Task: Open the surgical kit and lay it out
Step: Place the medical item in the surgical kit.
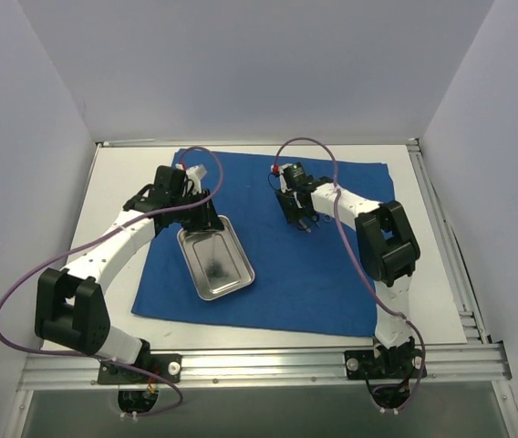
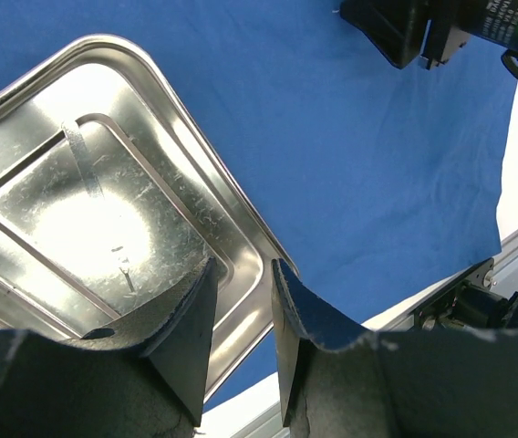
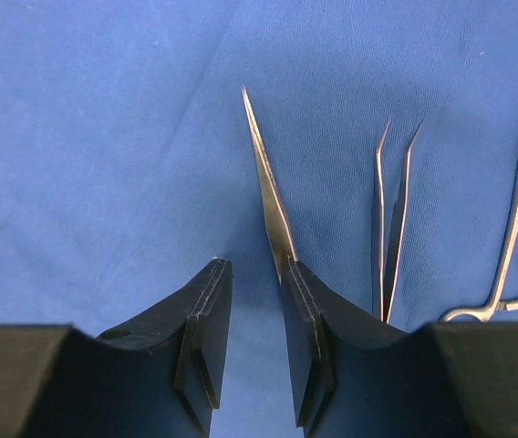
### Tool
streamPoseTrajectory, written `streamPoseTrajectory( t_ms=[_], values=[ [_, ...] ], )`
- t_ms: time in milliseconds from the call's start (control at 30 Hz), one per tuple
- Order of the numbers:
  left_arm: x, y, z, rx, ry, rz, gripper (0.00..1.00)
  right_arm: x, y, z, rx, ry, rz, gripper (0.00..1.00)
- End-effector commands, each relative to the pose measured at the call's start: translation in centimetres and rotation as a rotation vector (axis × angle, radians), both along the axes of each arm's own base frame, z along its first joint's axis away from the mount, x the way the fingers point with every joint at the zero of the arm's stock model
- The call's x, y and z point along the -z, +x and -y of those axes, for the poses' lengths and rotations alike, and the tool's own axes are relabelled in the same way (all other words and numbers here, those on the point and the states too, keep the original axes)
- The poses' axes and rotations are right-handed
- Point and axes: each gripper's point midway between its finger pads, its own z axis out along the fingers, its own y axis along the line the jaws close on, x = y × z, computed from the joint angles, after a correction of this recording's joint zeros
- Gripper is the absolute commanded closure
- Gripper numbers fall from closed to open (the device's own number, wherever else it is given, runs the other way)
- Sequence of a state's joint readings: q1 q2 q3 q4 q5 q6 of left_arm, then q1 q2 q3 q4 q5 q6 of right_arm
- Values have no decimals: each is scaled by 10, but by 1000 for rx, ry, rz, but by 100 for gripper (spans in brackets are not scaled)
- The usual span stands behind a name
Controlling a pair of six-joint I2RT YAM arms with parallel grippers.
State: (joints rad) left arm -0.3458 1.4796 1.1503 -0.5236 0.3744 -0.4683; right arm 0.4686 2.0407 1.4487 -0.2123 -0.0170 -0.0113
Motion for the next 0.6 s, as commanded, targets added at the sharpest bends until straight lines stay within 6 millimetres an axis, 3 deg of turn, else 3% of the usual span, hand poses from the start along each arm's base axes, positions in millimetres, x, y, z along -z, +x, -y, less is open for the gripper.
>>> streamPoseTrajectory(
  t_ms=[0,467,567],
  values=[
    [-26,8,7,43,-44,95,61,-10,15,-1,-1,5,38,71],
    [-20,8,8,43,-45,77,62,-8,16,13,31,-50,44,71],
    [-20,9,8,45,-46,77,62,-15,18,15,36,-47,62,71]
  ],
)
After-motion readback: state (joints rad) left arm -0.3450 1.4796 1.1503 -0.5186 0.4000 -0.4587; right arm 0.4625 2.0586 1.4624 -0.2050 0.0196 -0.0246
